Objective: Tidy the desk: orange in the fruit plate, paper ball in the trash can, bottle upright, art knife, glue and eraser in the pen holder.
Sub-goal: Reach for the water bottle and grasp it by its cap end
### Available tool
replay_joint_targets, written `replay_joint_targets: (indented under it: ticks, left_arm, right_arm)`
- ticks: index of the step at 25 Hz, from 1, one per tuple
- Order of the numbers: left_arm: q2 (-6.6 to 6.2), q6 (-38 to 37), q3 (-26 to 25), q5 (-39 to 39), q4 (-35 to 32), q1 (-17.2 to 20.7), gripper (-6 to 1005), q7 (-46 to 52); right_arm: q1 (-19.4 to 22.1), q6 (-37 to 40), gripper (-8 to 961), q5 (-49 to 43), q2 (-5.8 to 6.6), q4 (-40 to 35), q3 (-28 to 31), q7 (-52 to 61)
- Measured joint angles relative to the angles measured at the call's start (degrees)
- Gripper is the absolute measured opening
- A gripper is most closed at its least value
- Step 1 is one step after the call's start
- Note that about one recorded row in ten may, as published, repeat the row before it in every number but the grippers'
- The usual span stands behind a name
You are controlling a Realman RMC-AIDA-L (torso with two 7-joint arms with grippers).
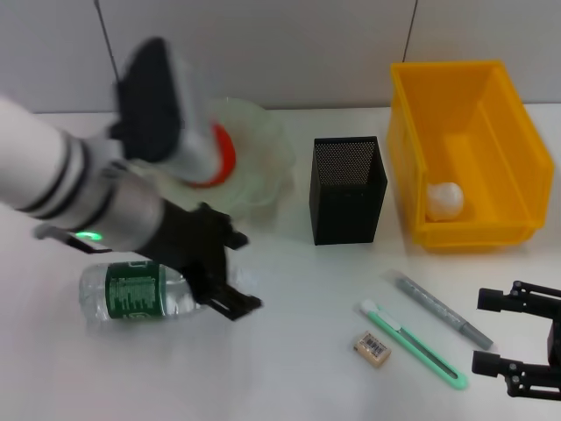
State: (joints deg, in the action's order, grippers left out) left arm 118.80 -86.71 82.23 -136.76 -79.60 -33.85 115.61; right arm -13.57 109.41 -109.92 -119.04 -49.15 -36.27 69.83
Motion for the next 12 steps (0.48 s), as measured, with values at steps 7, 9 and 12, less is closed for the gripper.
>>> replay_joint_targets:
  ticks: [7,9,12]
  left_arm:
    - [0.36,6.72,10.32,-4.82,5.69,-4.69,838,4.36]
    - [0.37,7.95,11.83,-5.83,7.25,-5.66,837,5.3]
    - [0.38,10.11,12.87,-8.06,7.78,-5.86,837,6.23]
  right_arm:
    - [-0.23,0.27,765,0.21,0.09,0.09,0.19,-0.04]
    - [-0.43,0.35,765,0.15,0.07,0.11,0.19,0.0]
    - [-0.6,0.44,765,0.15,0.02,0.53,0.22,0.05]
